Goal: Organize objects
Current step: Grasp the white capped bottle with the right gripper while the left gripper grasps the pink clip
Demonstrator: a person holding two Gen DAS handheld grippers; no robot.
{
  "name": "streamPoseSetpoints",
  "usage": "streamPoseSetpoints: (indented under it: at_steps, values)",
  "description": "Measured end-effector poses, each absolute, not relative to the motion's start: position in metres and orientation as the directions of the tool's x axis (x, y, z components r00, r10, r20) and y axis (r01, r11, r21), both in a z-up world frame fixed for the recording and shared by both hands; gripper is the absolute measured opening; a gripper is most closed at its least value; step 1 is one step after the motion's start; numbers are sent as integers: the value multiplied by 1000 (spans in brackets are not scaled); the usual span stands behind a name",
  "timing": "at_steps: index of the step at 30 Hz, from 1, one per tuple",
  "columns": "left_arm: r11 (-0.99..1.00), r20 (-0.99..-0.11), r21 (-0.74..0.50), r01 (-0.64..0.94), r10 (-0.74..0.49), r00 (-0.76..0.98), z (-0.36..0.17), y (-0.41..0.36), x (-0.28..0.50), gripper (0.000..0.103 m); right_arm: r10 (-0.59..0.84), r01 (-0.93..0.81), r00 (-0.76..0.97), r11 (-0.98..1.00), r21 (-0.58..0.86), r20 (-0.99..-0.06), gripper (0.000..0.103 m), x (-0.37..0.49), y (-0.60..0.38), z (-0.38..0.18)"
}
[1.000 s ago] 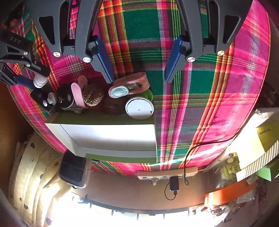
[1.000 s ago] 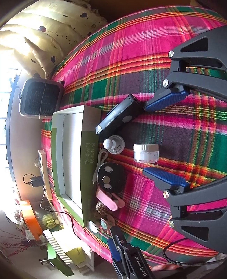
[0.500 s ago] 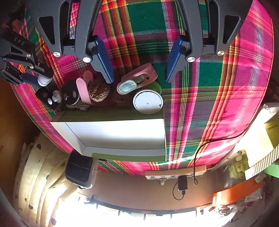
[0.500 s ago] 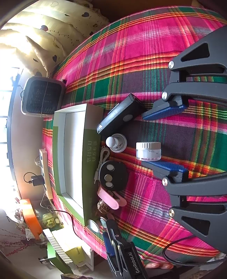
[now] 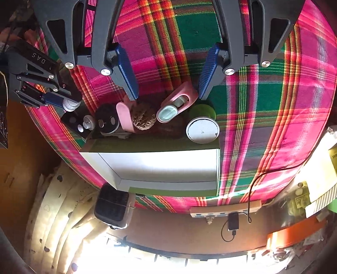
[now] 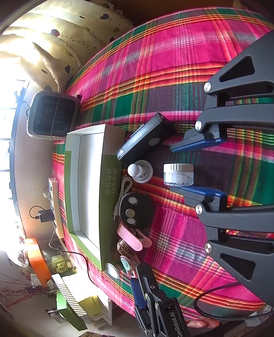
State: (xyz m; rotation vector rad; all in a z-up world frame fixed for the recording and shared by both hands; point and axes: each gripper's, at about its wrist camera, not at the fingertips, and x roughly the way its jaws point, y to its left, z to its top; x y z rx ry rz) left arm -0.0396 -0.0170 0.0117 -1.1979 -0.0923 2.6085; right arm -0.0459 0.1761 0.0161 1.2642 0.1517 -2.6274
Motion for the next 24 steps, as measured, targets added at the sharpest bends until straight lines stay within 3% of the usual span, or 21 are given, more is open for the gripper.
streamPoseSetpoints:
  at_steps: [13, 20, 24]
  values:
    - [-960, -743, -109, -257, 250, -621, 8, -20, -55, 57, -160, 245, -605, -970, 9, -780, 30, -46, 176, 16]
    - [-945, -737, -116, -307, 289, -611, 9, -12, -49, 35, -160, 245, -605, -970, 9, -780, 30, -47, 177, 16]
    - [-946, -743, -117, -302, 285, -606, 7, -10, -53, 33, -160, 245, -606, -970, 9, -780, 30, -47, 177, 16]
